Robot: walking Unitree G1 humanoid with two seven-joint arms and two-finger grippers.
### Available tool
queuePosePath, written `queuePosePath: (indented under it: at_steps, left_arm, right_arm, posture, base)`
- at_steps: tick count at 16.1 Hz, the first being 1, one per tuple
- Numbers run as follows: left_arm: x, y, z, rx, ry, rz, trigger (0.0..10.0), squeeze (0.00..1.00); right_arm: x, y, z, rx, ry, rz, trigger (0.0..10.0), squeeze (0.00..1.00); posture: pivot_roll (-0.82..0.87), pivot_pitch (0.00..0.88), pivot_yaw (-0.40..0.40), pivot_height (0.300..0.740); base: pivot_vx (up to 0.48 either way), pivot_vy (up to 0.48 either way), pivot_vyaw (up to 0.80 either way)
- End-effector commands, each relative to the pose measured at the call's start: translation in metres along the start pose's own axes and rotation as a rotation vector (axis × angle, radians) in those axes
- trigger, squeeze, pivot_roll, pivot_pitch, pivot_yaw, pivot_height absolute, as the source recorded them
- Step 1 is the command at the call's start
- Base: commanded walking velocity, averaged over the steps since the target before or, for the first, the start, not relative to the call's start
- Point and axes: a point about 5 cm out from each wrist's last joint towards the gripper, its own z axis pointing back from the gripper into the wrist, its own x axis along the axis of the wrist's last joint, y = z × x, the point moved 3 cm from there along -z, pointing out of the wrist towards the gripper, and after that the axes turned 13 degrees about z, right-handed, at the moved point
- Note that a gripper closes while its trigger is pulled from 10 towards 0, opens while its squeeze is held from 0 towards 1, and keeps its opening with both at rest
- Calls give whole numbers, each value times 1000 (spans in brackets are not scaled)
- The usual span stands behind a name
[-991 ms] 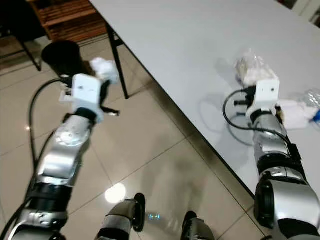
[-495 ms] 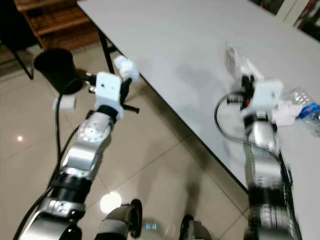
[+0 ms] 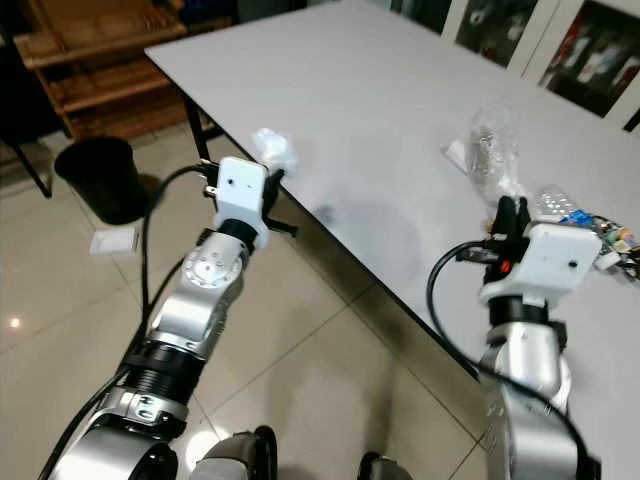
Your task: Picking trash to rubbish bin
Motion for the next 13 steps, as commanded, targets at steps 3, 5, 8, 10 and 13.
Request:
queuePosePath:
  at_steps: [3,5,8,10,13]
  left_arm:
    - [0,-9,-3,-6,-6,19,10000,0]
    - [-3,-9,-2,13,10,34,10000,0]
    - [-2,-5,-6,18,18,48,10000,0]
    - [0,-7,-8,-4,16,42,10000,0]
    - [1,-7,-9,-9,2,50,10000,0]
  right_arm:
    - [5,-5,13,-62,55,9,10000,0]
    - [5,-9,15,-84,73,20,10000,0]
    - [9,-11,14,-87,70,30,10000,0]
    - [12,-9,11,-71,62,30,10000,0]
    - [12,-6,10,-71,68,26,10000,0]
  posture:
    - [84,53,-39,740]
    - [76,47,-44,740]
    - [72,41,-48,740]
    - [71,36,-40,740]
    - [80,32,-31,740]
  base:
    - [0,0,0]
    - [0,0,0]
    - [0,0,0]
    - [0,0,797]
    - [0,0,800]
